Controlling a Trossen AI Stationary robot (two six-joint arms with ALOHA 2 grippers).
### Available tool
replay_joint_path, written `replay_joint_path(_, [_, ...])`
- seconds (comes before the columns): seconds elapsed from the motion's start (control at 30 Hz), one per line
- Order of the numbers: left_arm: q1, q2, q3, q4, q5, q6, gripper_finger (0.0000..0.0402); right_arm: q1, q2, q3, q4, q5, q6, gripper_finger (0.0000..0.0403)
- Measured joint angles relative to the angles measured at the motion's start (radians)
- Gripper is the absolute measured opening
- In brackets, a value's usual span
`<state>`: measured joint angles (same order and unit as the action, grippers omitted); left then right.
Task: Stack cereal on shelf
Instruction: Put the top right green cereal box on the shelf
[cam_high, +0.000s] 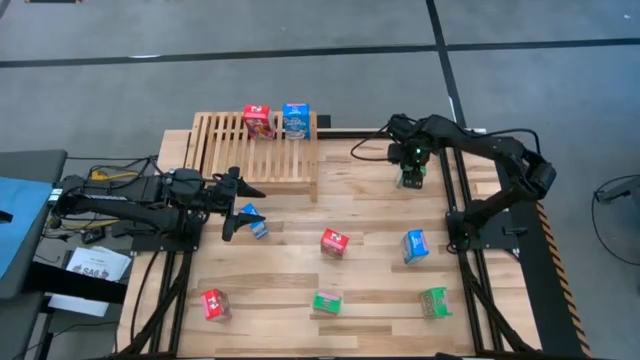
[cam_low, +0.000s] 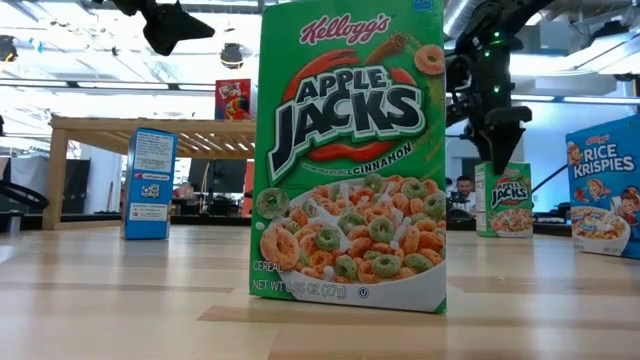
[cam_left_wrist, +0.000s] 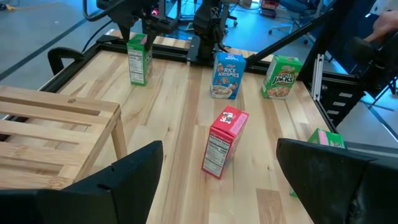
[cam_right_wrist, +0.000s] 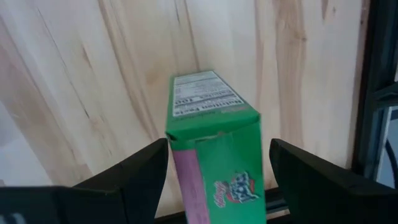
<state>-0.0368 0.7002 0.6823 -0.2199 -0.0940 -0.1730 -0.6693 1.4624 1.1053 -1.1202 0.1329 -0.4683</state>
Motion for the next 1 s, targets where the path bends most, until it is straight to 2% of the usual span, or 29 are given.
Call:
replay_joint_path(0.2, [0.0, 0.0, 0.0, 0.0, 0.0, 0.0, 0.0304, -0.013, -0.002, 0.0, -0.004, 0.003, 0.028, 0.0299])
replay_joint_path(0.77, [0.0, 0.0, 0.0, 0.0, 0.0, -0.008, 0.0304, -0.015, -0.002, 0.0, -0.009, 0.002, 0.044, 0.0218])
replay_joint_path(1.0, [0.0, 0.0, 0.0, 0.0, 0.0, -0.008, 0.0304, -0.011, -0.002, 0.0, -0.034, 0.0, 0.076, 0.0206])
